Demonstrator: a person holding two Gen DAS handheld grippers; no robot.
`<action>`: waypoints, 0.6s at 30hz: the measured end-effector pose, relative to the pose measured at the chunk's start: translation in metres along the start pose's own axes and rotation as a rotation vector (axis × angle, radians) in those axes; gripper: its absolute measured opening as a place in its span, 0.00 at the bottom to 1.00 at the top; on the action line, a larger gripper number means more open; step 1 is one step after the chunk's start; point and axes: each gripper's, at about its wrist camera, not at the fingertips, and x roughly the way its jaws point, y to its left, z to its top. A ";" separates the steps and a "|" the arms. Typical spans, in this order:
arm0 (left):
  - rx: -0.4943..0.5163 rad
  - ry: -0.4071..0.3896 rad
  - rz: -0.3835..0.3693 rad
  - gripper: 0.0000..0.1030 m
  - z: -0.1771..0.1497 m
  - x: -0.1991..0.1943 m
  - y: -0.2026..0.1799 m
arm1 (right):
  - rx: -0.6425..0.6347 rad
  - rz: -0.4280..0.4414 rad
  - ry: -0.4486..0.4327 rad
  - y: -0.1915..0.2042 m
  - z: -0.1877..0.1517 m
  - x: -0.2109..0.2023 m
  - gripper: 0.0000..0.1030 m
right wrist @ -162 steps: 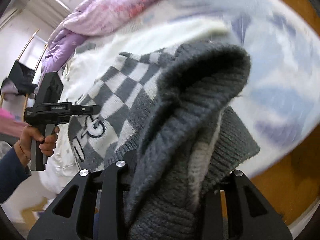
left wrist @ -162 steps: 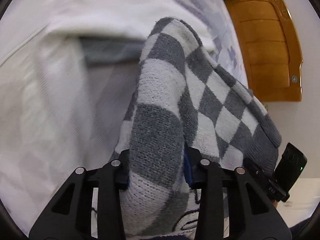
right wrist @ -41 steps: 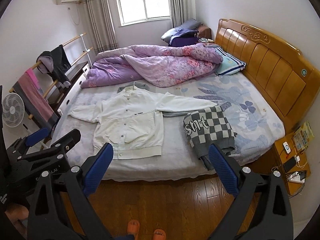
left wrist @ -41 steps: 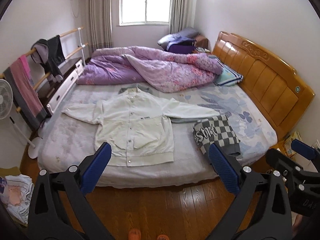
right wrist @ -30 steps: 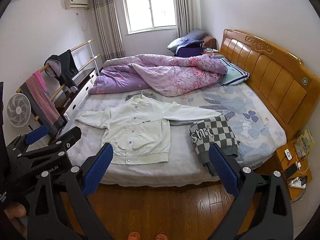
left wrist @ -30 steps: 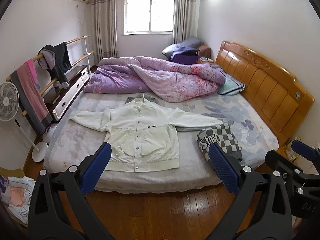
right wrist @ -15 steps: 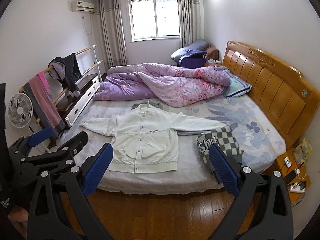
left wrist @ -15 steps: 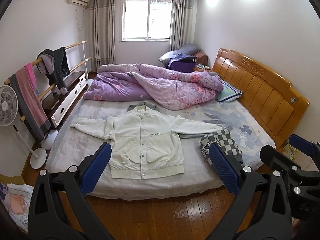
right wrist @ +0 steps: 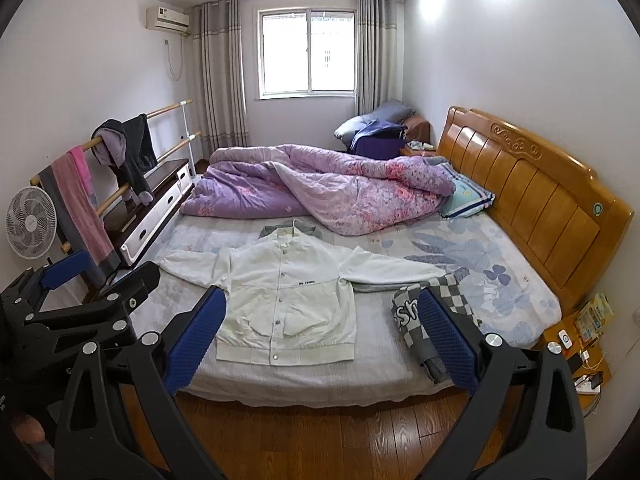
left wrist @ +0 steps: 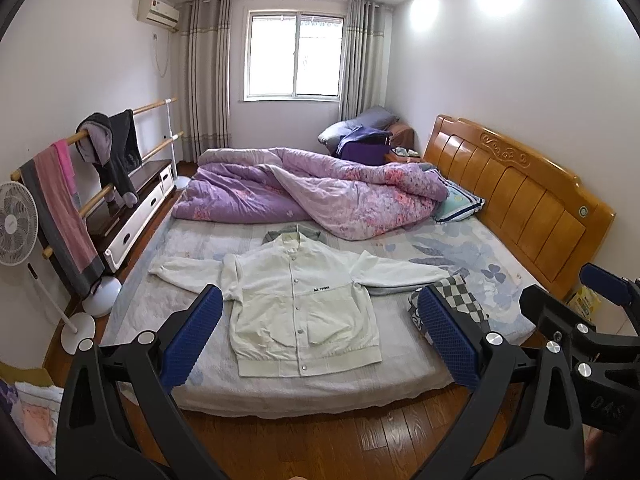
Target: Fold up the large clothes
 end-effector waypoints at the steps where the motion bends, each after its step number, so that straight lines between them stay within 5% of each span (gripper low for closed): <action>1: 0.008 -0.005 0.004 0.95 0.002 0.000 -0.001 | -0.002 -0.005 -0.004 0.001 0.001 0.000 0.90; 18: 0.029 -0.115 0.007 0.95 0.018 -0.023 0.001 | -0.001 -0.040 -0.061 0.005 0.006 -0.009 0.90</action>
